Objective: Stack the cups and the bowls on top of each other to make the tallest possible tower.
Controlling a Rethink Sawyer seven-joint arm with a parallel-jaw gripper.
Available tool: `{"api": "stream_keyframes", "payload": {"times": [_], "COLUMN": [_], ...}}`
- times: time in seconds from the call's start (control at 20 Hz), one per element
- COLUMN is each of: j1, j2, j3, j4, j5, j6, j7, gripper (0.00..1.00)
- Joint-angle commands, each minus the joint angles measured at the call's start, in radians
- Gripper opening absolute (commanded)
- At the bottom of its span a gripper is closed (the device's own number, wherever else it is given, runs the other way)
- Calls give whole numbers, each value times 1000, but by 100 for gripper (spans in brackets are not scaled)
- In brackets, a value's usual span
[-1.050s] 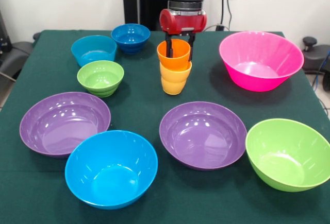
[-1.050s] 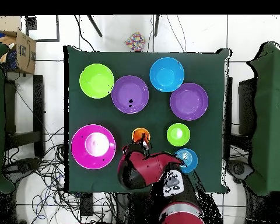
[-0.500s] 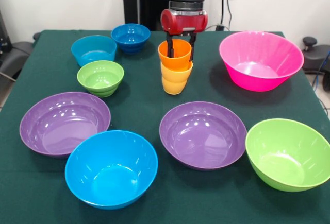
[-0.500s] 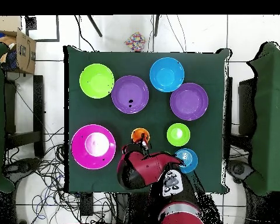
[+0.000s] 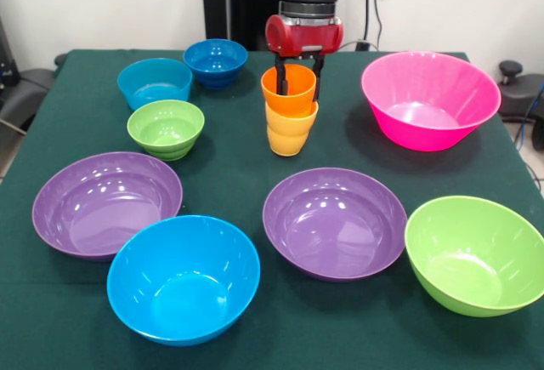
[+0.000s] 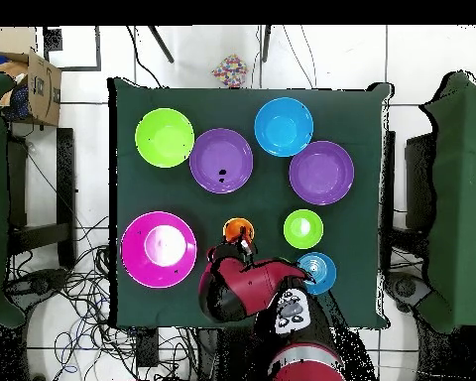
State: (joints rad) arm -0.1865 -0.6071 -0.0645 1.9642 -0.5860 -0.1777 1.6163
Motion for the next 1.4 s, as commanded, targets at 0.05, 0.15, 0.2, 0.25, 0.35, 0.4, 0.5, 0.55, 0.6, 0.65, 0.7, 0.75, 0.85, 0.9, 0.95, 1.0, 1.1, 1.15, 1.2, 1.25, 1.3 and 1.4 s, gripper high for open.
{"api": "stream_keyframes", "payload": {"times": [0.05, 0.15, 0.2, 0.25, 0.35, 0.4, 0.5, 0.55, 0.6, 0.65, 0.7, 0.75, 0.85, 0.9, 0.95, 1.0, 1.1, 1.15, 1.2, 1.25, 1.3, 1.4], "j1": [26, 27, 27, 26, 27, 28, 27, 24, 24, 23, 22, 20, 17, 17, 17, 17, 18, 20, 20, 21, 21, 21], "j2": [11, 9, 7, 2, -6, -7, -14, -21, -24, -30, -31, -36, -39, -40, -37, -37, -36, -35, -35, -35, -35, -39], "j3": [60, 61, 62, 64, 66, 66, 69, 73, 73, 76, 78, 81, 83, 83, 82, 82, 81, 80, 79, 79, 78, 80], "j4": [-53, -53, -53, -51, -48, -48, -45, -41, -41, -37, -37, -33, -30, -29, -31, -31, -31, -30, -30, -30, -30, -30], "j5": [44, 43, 42, 42, 44, 45, 46, 45, 46, 45, 45, 45, 44, 43, 42, 42, 42, 42, 42, 42, 42, 42], "j6": [57, 58, 59, 63, 71, 74, 81, 89, 91, 95, 95, 99, 100, 101, 99, 99, 98, 96, 95, 94, 94, 97], "j7": [137, 135, 134, 134, 133, 133, 132, 130, 130, 129, 129, 129, 129, 128, 128, 128, 128, 129, 129, 130, 130, 130], "gripper": [100, 100, 100, 100, 100, 100, 100, 100, 100, 100, 100, 100, 100, 100, 100, 100, 100, 100, 100, 100, 100, 100]}}
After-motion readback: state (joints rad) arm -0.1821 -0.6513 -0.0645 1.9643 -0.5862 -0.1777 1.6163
